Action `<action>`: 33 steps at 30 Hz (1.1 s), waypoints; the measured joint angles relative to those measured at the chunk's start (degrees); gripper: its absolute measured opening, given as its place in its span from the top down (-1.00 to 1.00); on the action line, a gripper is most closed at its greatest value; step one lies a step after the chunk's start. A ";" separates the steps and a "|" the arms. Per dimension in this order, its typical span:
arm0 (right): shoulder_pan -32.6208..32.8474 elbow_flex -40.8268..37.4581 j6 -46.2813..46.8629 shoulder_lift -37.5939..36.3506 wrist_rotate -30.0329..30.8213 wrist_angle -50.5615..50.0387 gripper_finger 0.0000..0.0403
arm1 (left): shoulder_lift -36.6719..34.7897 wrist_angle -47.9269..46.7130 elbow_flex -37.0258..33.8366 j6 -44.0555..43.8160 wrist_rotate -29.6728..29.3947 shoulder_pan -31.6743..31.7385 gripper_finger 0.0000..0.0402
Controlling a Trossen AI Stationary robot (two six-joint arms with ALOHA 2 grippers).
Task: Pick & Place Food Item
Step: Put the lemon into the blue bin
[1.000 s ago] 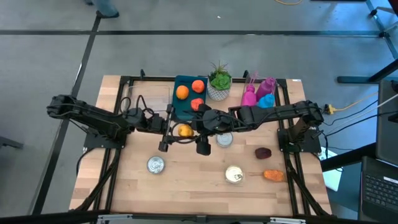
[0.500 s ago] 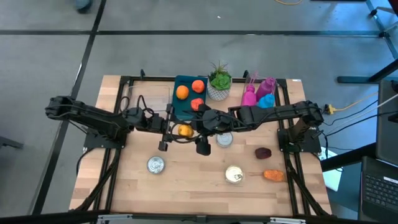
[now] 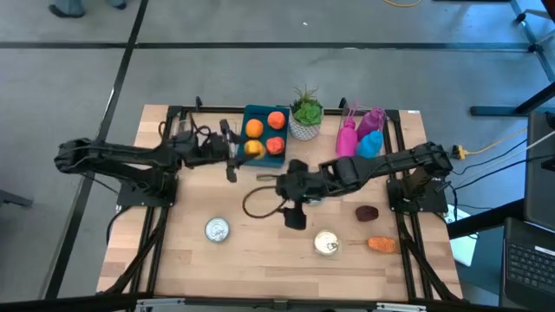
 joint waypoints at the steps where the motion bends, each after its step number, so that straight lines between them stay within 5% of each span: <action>1: -0.20 0.00 0.74 -0.03 0.69 -1.18 -0.70 | -0.36 -1.39 0.00 0.03 -0.87 1.16 0.09; 8: 0.17 -0.26 2.92 -0.03 2.88 -0.91 -0.70 | 0.56 -2.67 0.00 -3.14 2.94 16.50 0.09; 16: 1.29 -0.26 2.93 -0.03 4.40 -0.43 -0.70 | 14.50 2.02 0.35 -9.71 16.58 33.36 0.09; 25: 1.60 -0.28 2.97 -0.03 4.61 -0.71 -0.70 | 33.33 -2.36 7.37 -9.71 23.29 34.96 -0.07; 33: 2.58 -0.28 2.92 -0.03 4.59 -1.78 -0.70 | 37.15 -1.84 9.67 -6.28 23.25 33.79 -0.31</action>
